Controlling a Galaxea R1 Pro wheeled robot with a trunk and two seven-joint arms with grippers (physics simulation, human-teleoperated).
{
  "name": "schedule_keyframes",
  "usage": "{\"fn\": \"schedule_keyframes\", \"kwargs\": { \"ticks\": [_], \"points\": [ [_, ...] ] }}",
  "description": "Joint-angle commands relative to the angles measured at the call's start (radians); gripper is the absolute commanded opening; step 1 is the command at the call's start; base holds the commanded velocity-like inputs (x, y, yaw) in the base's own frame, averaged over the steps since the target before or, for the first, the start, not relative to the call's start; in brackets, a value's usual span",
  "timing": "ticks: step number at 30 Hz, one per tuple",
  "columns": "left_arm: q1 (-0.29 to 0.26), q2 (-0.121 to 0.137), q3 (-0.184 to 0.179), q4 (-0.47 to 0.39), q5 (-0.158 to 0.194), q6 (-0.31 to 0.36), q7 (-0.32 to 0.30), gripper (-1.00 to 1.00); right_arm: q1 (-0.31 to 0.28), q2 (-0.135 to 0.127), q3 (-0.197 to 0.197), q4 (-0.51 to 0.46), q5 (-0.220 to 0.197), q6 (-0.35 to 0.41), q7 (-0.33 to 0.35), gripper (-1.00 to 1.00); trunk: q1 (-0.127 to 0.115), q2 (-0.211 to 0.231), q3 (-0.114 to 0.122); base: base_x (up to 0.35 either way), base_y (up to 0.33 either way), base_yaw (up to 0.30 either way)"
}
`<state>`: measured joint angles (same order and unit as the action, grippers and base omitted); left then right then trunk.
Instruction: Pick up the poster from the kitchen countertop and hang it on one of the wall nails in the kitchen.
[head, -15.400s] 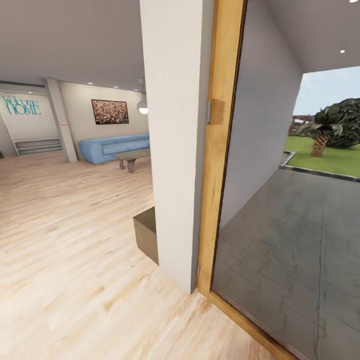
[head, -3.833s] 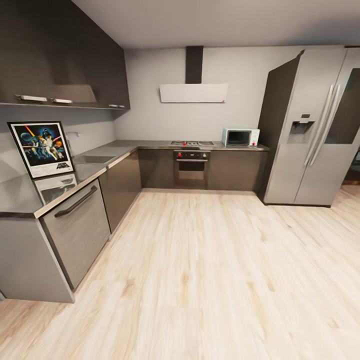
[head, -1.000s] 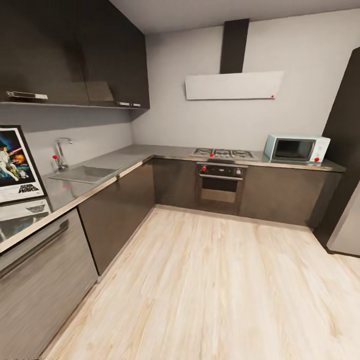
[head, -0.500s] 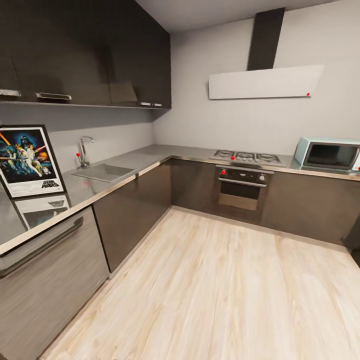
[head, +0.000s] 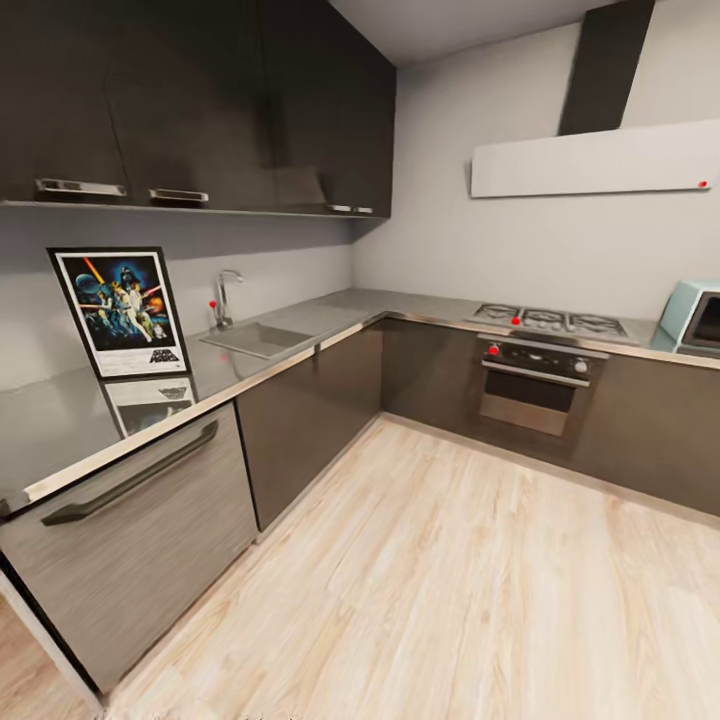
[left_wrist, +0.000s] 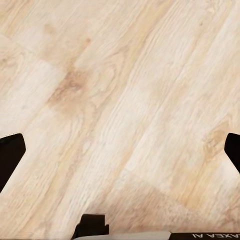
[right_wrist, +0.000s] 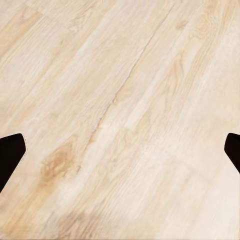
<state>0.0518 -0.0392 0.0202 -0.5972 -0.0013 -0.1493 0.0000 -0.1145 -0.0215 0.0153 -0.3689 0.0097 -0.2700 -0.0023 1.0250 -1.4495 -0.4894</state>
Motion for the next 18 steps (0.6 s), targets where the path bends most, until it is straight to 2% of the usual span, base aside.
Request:
{"fn": "schedule_keyframes", "kwargs": {
  "ticks": [1, 18],
  "points": [
    [0.0, -0.001, 0.002, -0.001, 0.0, -0.001, 0.0, 1.0, -0.001, 0.0, 0.002, 0.001, 0.001, -0.003, 0.0, 1.0, 0.0, 0.0, -0.001, 0.0, -0.001, 0.291],
    [0.0, -0.001, 0.001, -0.001, 0.0, -0.002, 0.0, 1.0, -0.001, 0.0, 0.002, 0.001, 0.001, -0.003, -0.001, 1.0, 0.0, 0.0, -0.001, 0.0, 0.0, 0.291]
  ]
}}
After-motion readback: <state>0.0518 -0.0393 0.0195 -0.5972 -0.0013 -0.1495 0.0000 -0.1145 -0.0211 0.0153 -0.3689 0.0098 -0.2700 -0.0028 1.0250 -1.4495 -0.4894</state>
